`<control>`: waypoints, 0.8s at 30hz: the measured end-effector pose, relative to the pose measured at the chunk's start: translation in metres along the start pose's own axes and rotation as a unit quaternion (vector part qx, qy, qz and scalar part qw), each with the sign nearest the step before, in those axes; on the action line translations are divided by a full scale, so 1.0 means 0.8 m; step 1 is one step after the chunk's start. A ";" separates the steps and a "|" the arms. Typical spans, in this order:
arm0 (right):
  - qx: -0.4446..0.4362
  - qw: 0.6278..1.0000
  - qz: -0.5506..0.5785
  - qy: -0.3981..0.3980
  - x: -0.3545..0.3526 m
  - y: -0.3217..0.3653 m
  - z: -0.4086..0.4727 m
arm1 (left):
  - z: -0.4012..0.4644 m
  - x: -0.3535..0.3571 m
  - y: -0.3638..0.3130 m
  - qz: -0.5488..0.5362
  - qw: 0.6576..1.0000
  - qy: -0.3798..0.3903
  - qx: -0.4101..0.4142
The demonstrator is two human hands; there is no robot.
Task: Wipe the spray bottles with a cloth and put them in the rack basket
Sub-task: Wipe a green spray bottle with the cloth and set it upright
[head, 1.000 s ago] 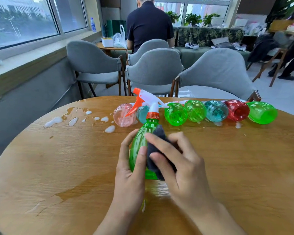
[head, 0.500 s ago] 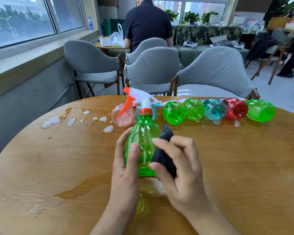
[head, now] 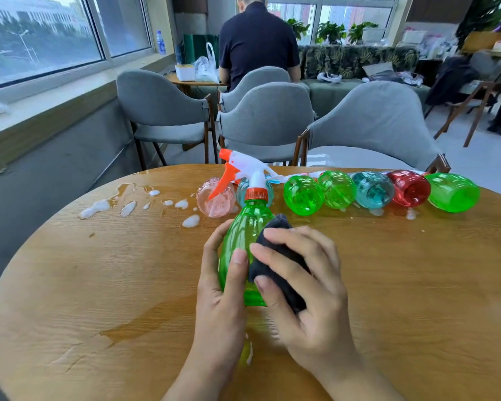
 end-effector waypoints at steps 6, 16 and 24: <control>0.183 0.979 0.065 -0.064 0.001 -0.028 0.007 | -0.005 0.006 0.002 0.002 1.000 -0.001 -0.011; 0.258 0.957 0.097 -0.086 0.000 -0.037 0.004 | -0.008 0.014 0.007 -0.024 0.999 0.015 -0.047; 0.113 0.991 0.045 -0.061 -0.014 -0.022 0.023 | -0.012 0.020 0.007 0.028 0.998 0.055 0.016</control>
Point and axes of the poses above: each hand's wrist, its own z-axis towards the middle knuckle, its own x-axis out of the palm, y = z × x, the point moved 3 cm from there along z, towards the middle knuckle
